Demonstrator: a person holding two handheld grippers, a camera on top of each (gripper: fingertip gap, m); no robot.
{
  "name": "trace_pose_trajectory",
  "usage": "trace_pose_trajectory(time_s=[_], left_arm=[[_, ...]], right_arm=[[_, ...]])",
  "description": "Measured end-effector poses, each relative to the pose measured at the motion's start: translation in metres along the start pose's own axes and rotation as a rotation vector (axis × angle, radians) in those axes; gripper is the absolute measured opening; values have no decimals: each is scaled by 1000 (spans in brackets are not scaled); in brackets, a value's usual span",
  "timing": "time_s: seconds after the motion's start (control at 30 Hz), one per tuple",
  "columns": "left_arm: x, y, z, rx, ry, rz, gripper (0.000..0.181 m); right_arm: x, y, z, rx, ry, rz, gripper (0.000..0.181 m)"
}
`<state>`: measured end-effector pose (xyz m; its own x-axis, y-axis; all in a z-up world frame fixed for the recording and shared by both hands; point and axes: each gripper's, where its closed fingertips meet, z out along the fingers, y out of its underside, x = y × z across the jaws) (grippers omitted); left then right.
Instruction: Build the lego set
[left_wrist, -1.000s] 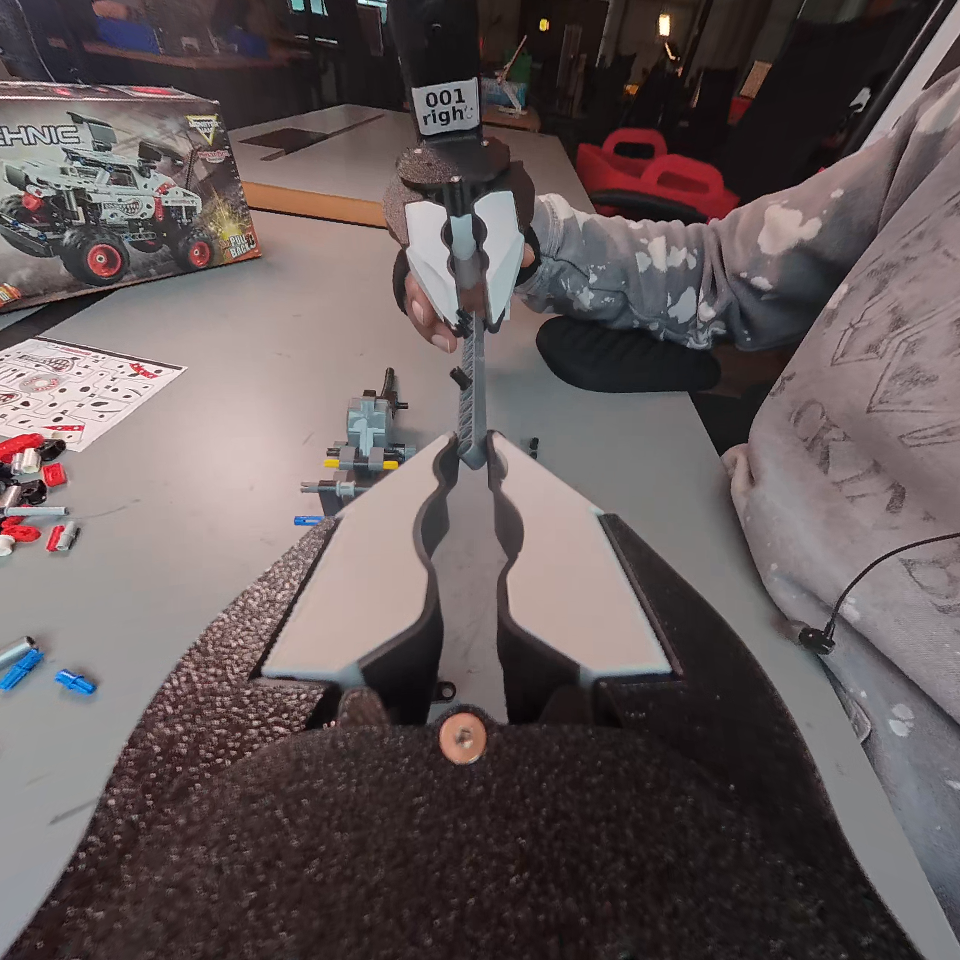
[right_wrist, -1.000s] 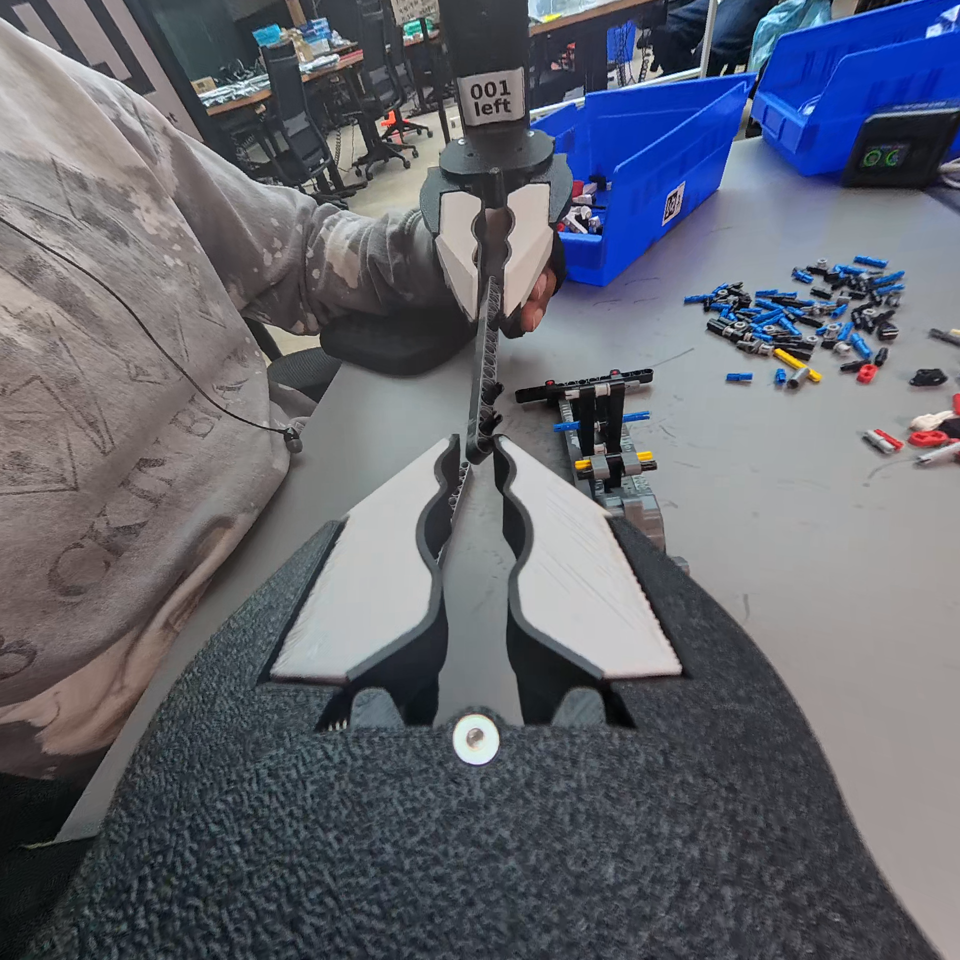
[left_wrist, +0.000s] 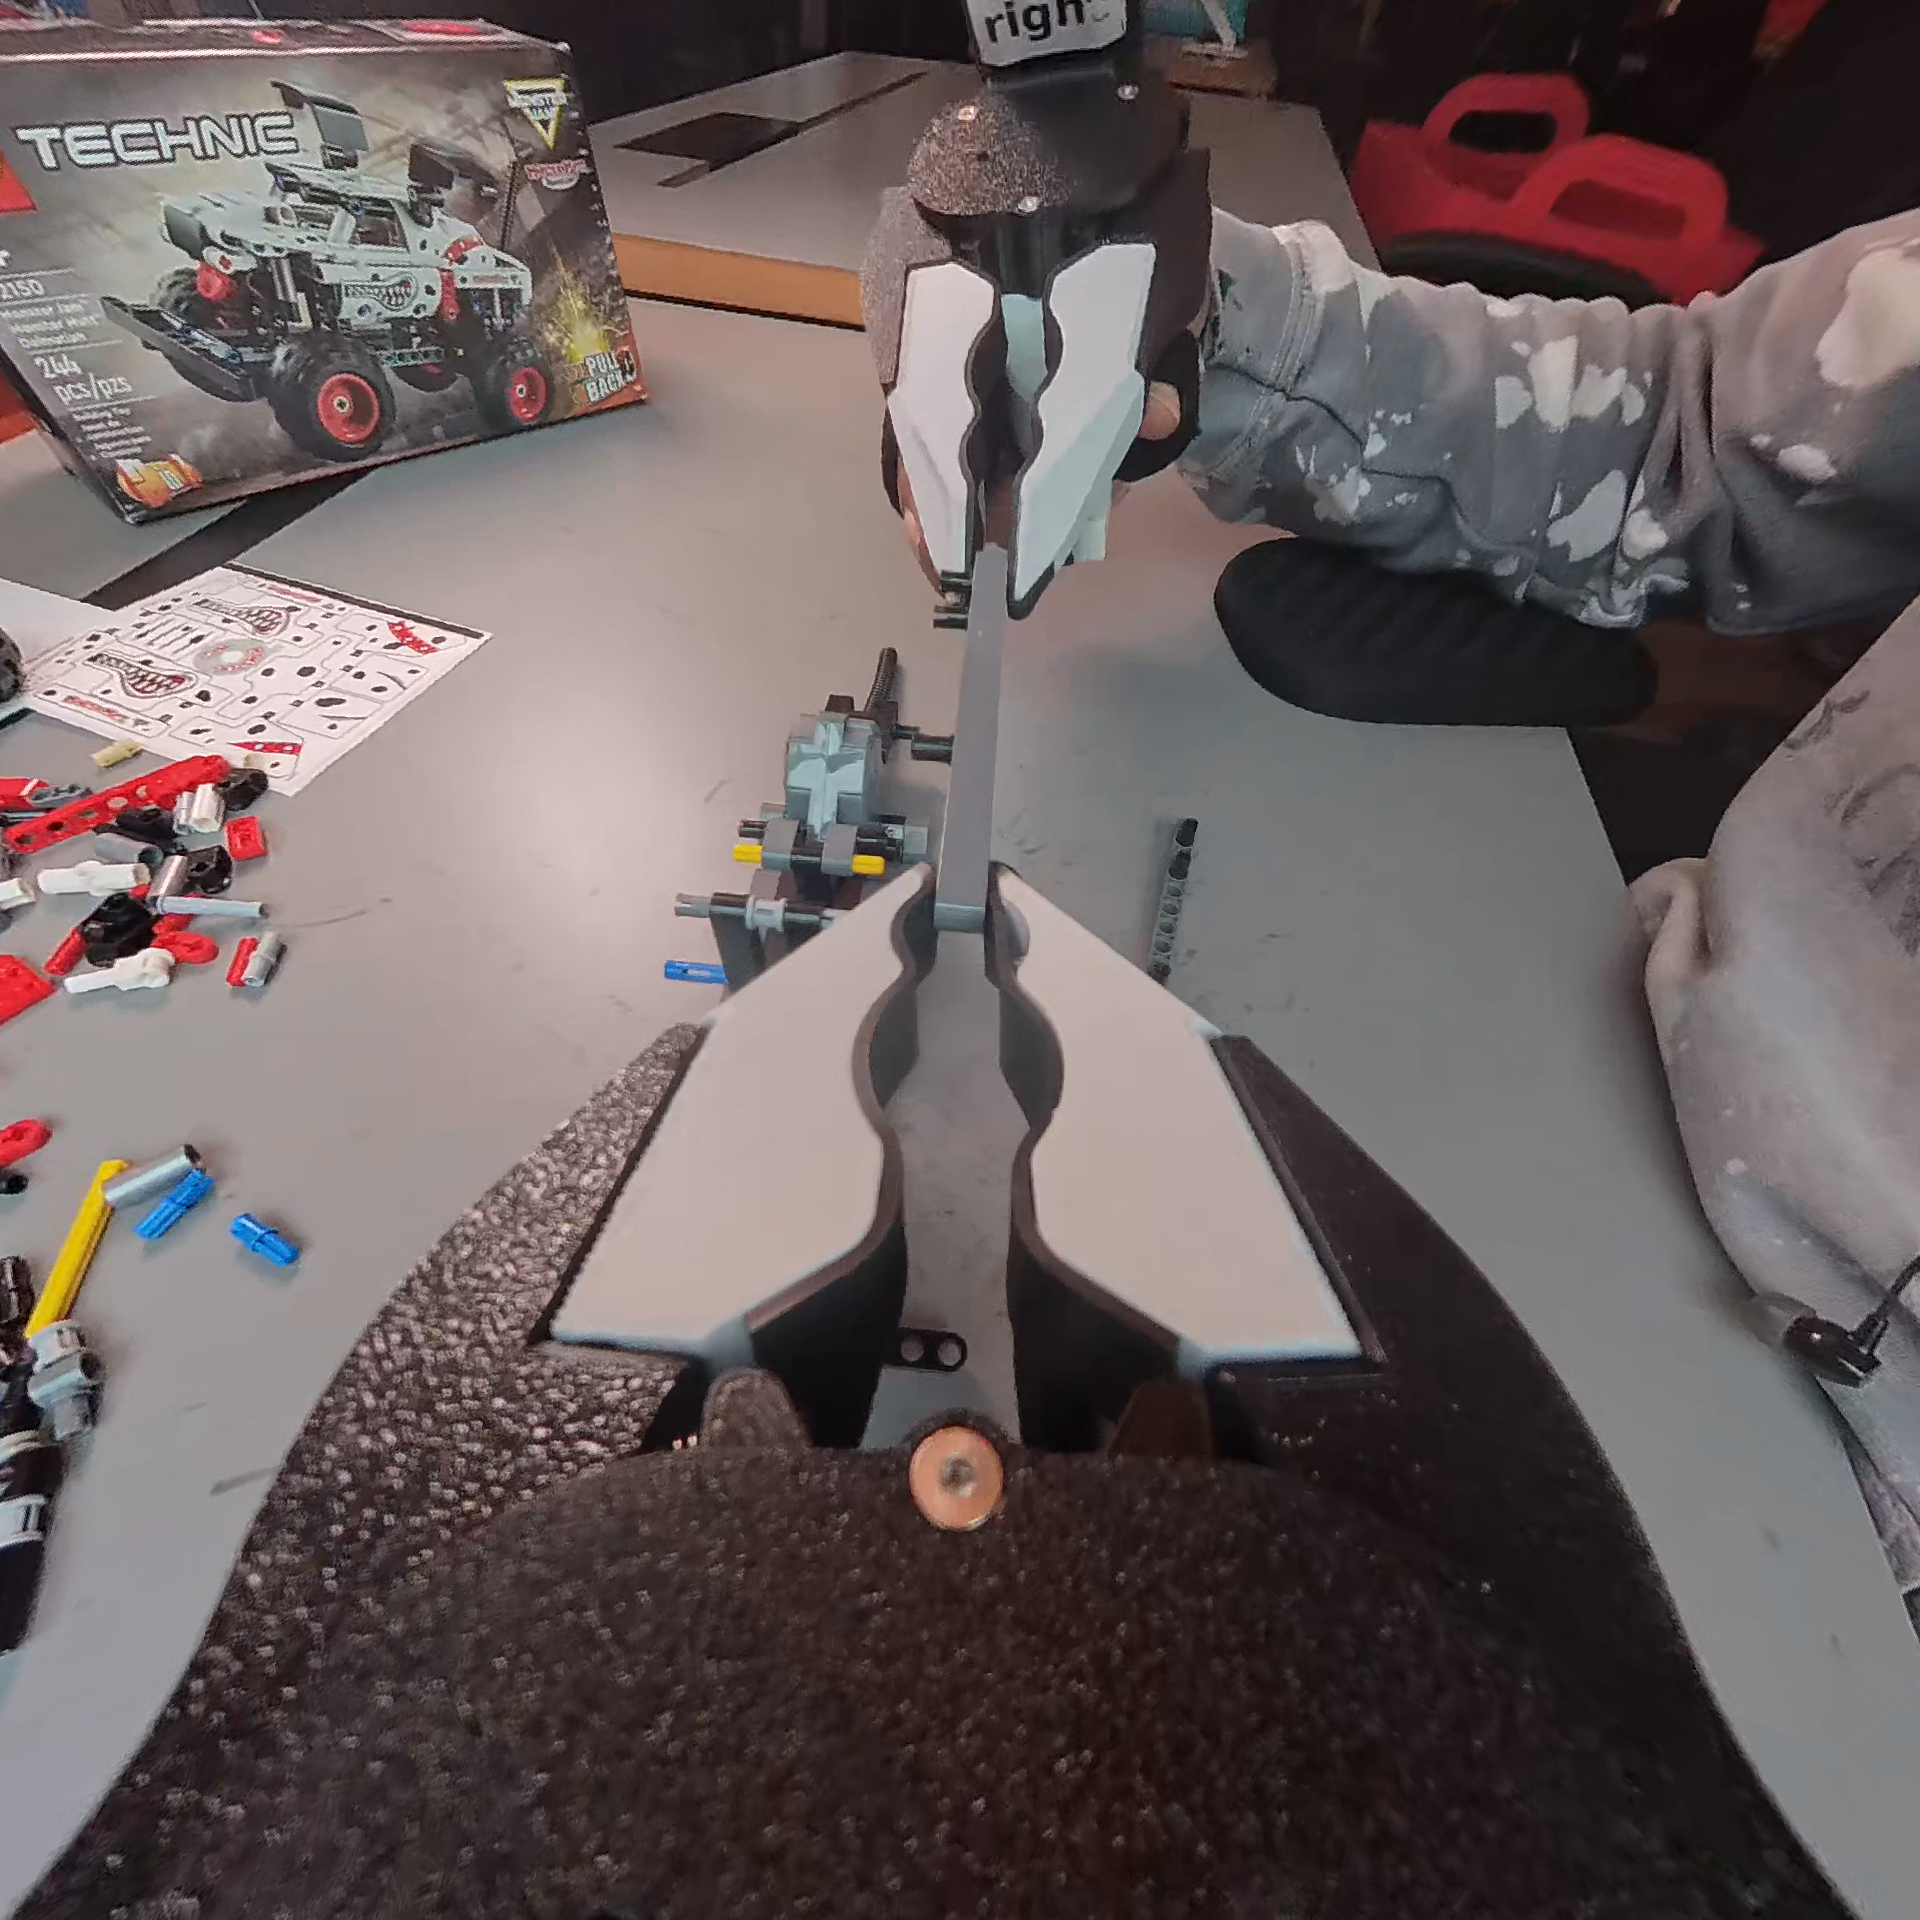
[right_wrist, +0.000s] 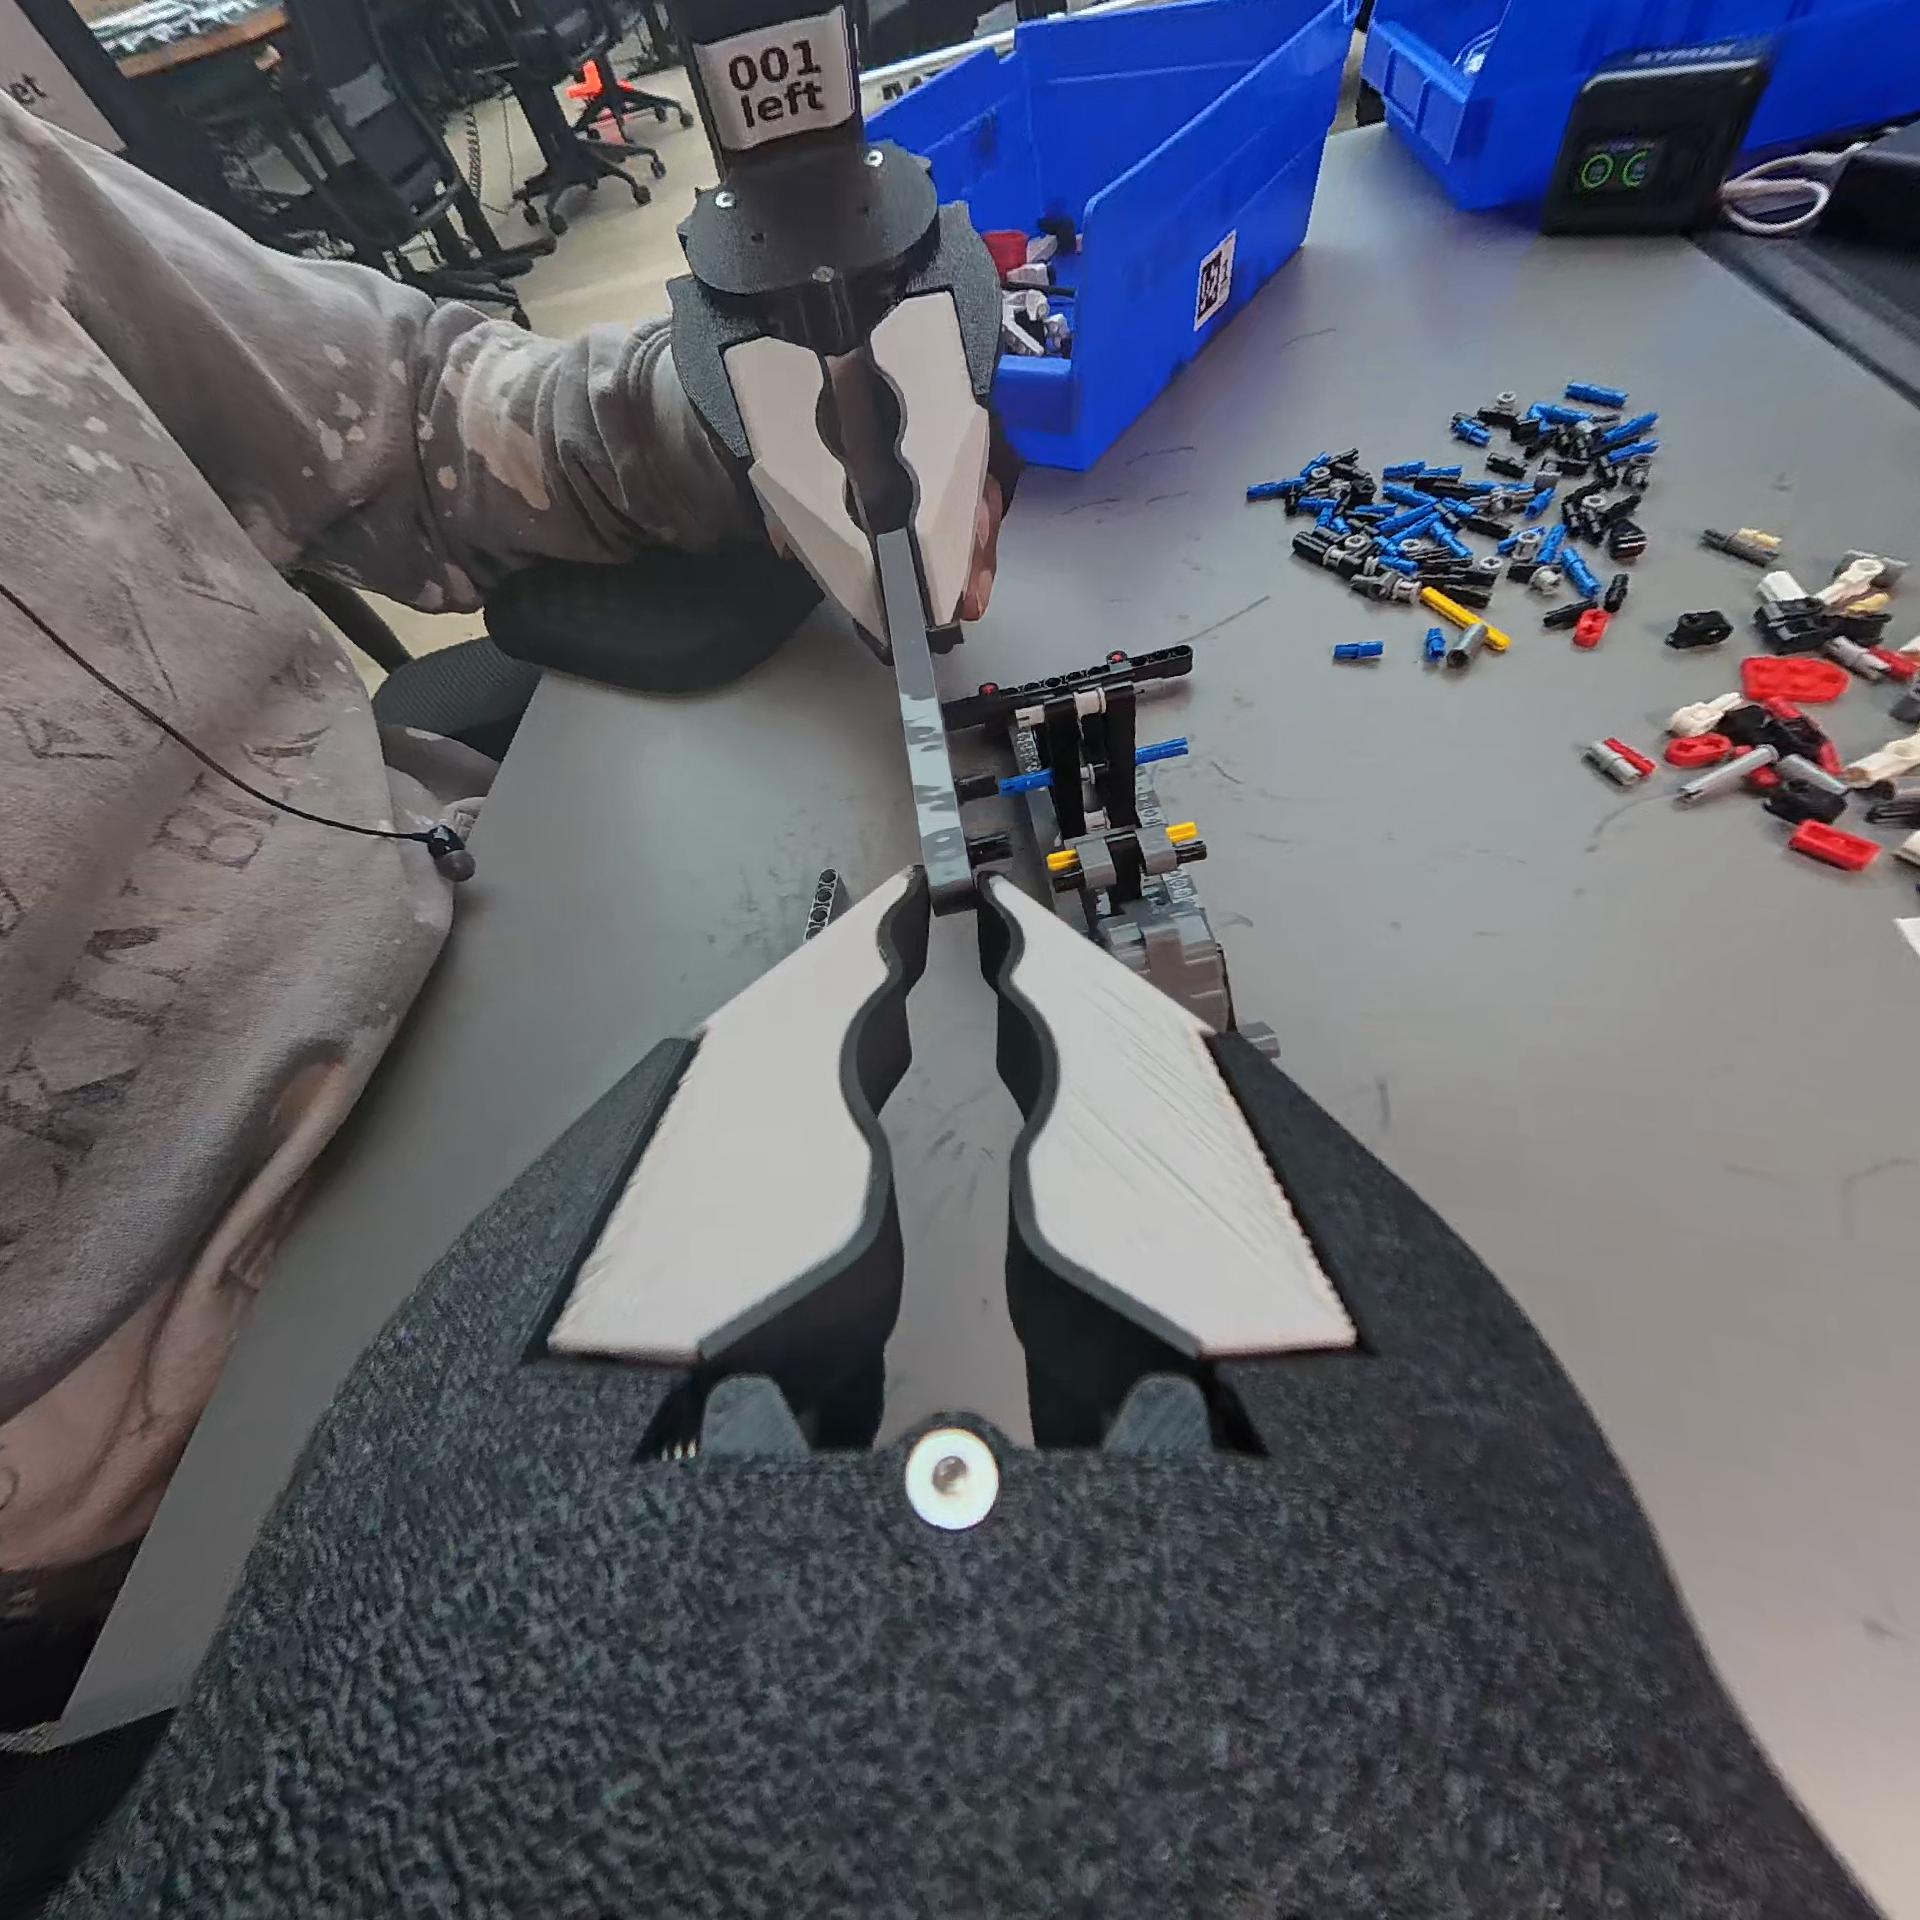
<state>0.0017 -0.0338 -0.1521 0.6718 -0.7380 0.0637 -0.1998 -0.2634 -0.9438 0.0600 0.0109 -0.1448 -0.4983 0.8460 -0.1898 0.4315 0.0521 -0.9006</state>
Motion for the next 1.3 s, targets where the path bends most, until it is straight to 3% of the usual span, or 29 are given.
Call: trace_pose_trajectory(time_s=[0.13,0.2,0.3,0.43,0.57,0.8,1.03,1.3], left_arm=[[4,-3,-3,12,33,-13,8],[1,-6,-8,33,37,-19,8],[-3,-15,-18,93,57,-19,8],[-6,-19,-21,119,63,-22,8],[-7,-16,-19,105,55,-15,8],[-11,-14,-22,89,36,-12,8],[-20,2,-24,-2,-4,70,8],[-16,12,-29,-56,24,102,8]], right_arm=[[4,6,-7,-57,60,-73,14],[27,29,-31,-227,222,-171,27],[61,80,-73,-506,392,-184,31],[71,117,-74,-571,336,-91,31],[70,112,-62,-514,269,-84,11],[63,108,-67,-595,201,-55,7],[45,36,-77,-739,202,-240,7],[35,-11,-21,-860,120,-430,6]])
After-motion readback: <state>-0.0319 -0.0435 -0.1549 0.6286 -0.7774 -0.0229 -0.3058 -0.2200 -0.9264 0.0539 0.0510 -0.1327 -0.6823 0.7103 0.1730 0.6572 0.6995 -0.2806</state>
